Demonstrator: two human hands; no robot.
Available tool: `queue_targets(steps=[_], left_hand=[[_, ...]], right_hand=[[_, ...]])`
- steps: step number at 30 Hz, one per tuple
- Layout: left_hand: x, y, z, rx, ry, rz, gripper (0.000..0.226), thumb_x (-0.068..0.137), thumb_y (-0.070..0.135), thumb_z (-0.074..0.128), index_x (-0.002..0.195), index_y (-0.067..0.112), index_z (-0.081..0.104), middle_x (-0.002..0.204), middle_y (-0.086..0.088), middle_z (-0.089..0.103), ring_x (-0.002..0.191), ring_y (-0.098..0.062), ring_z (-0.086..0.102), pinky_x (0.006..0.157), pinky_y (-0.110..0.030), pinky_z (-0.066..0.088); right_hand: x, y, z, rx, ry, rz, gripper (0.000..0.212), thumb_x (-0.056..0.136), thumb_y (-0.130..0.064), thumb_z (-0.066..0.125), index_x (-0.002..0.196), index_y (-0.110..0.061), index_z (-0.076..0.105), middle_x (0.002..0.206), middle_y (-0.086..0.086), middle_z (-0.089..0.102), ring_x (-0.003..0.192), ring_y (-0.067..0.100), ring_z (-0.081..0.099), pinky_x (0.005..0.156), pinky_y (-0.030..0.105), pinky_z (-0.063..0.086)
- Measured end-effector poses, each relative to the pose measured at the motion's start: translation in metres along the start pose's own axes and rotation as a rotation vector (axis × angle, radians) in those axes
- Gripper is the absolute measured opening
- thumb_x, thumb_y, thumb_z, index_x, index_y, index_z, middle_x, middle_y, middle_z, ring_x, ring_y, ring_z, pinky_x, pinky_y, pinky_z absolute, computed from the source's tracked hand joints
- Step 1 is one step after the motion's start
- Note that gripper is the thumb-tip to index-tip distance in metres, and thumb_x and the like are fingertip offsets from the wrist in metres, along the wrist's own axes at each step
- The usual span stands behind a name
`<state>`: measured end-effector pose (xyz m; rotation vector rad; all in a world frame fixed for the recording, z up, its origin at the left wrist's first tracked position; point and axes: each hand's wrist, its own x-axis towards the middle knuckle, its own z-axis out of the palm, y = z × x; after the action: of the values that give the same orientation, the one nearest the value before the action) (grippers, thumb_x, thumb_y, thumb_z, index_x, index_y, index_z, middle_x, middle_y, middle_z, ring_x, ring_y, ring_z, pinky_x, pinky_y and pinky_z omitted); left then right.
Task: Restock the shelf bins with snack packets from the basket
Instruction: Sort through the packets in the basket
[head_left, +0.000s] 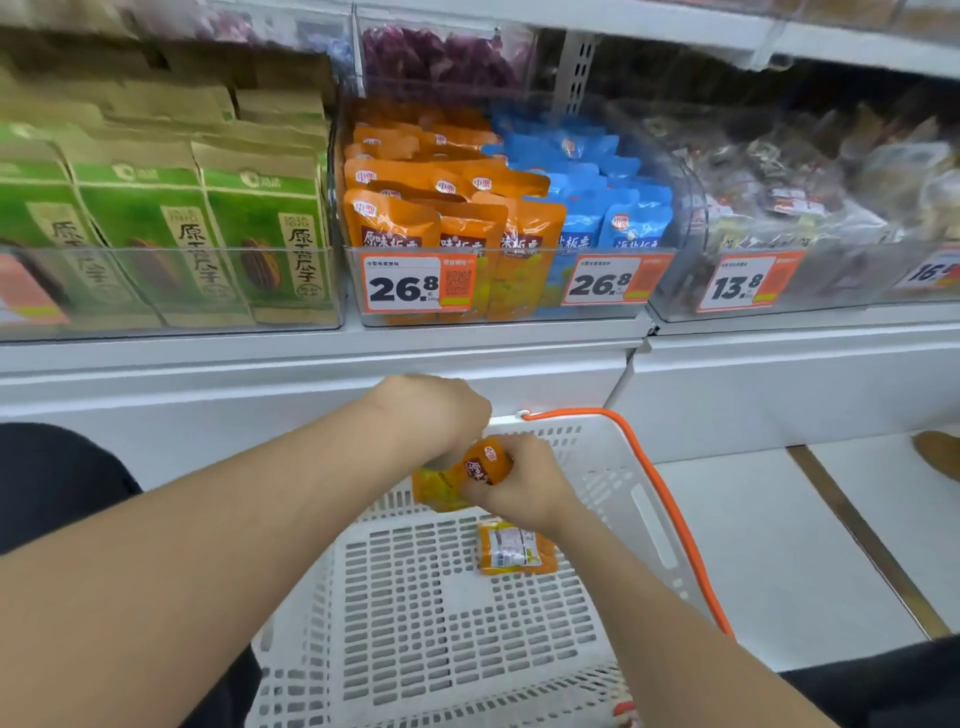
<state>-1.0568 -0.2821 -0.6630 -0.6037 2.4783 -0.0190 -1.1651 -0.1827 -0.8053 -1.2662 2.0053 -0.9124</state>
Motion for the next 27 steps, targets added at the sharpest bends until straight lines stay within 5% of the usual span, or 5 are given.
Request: queue_targets(steps=[7,15,17,21,27], left_hand=[[-0.024,-0.032,-0.033,-0.217,0.428,-0.117,0.027,0.101,0.016,0.052,0.122,0.017,0.036,0.102,-0.008,0.057,0.087,-0.031,0.056,0.065,-0.041,0.04],[-0.056,-0.066,-0.074,-0.41,1.188,-0.27,0.017,0.099,0.04,0.048,0.09,0.026,0.05,0.074,0.01,0.055,0.063,-0.017,0.05,0.049,-0.029,0.028],[-0.057,-0.077,-0.079,-0.415,1.288,-0.319,0.013,0.099,0.033,0.048,0.094,0.024,0.054,0.084,0.006,0.061,0.08,-0.022,0.055,0.063,-0.035,0.038],[-0.05,-0.099,-0.082,-0.361,1.08,-0.456,0.025,0.096,0.03,0.046,0.111,0.017,0.062,0.122,-0.005,0.065,0.144,-0.031,0.036,0.113,-0.063,0.023],[-0.046,-0.109,-0.084,-0.203,0.799,-0.495,0.026,0.1,0.039,0.036,0.094,0.023,0.055,0.112,0.0,0.068,0.142,-0.037,0.034,0.113,-0.075,0.012]], right_hand=[[-0.001,-0.086,-0.032,0.175,0.513,-0.315,0.044,0.084,-0.014,0.077,0.122,-0.033,0.063,0.092,-0.016,0.074,0.08,0.008,0.072,0.073,0.032,0.058],[0.011,-0.16,-0.085,0.088,0.837,-0.642,0.047,0.09,-0.01,0.074,0.133,-0.019,0.058,0.107,-0.011,0.07,0.082,0.011,0.07,0.071,0.038,0.059],[0.016,-0.179,-0.104,0.065,0.892,-0.692,0.046,0.09,-0.008,0.072,0.133,-0.017,0.057,0.104,-0.009,0.069,0.082,0.013,0.069,0.071,0.04,0.058],[0.039,-0.21,-0.137,-0.08,0.931,-0.732,0.043,0.093,-0.014,0.07,0.133,-0.021,0.056,0.096,-0.023,0.065,0.076,0.012,0.066,0.069,0.036,0.055],[0.078,-0.227,-0.159,-0.419,0.639,-0.709,0.037,0.095,-0.021,0.067,0.128,-0.031,0.053,0.096,-0.011,0.07,0.078,0.021,0.064,0.069,0.043,0.054]])
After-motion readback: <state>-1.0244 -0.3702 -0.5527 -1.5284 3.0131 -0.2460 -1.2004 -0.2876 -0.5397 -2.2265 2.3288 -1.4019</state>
